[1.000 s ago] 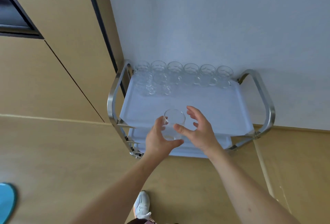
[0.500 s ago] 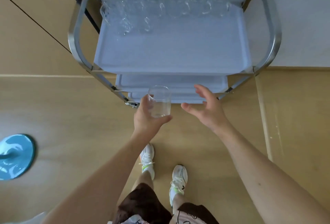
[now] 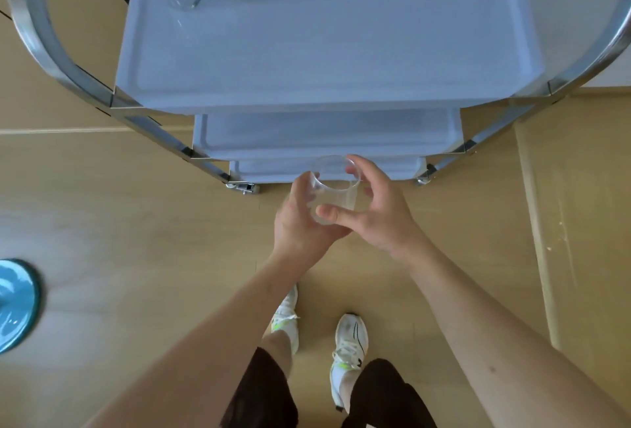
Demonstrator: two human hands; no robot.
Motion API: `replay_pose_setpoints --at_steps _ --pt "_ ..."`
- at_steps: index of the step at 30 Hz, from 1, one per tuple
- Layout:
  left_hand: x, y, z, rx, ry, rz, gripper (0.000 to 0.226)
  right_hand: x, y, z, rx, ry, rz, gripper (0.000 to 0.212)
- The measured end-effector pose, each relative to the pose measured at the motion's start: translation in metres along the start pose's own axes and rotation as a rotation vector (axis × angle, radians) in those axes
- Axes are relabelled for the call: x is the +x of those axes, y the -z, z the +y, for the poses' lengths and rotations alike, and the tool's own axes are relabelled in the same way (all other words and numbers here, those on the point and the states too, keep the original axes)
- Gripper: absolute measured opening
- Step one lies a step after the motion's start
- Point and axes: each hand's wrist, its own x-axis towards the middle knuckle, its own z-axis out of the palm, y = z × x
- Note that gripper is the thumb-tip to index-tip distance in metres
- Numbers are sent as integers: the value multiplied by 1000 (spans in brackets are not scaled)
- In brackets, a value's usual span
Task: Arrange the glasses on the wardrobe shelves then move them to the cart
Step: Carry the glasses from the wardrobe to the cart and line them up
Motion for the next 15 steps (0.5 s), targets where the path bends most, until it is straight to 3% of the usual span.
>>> replay_pose_setpoints --at_steps 4,9,15 --pt "25 -13 -19 22 -46 -31 83 22 -10 19 71 -22 68 87" --pt "58 -8 -50 178 -131 -111 112 45 -13 43 112 12 176 80" --pt "123 6 -80 293 -280 36 74 86 -10 72 99 110 260 81"
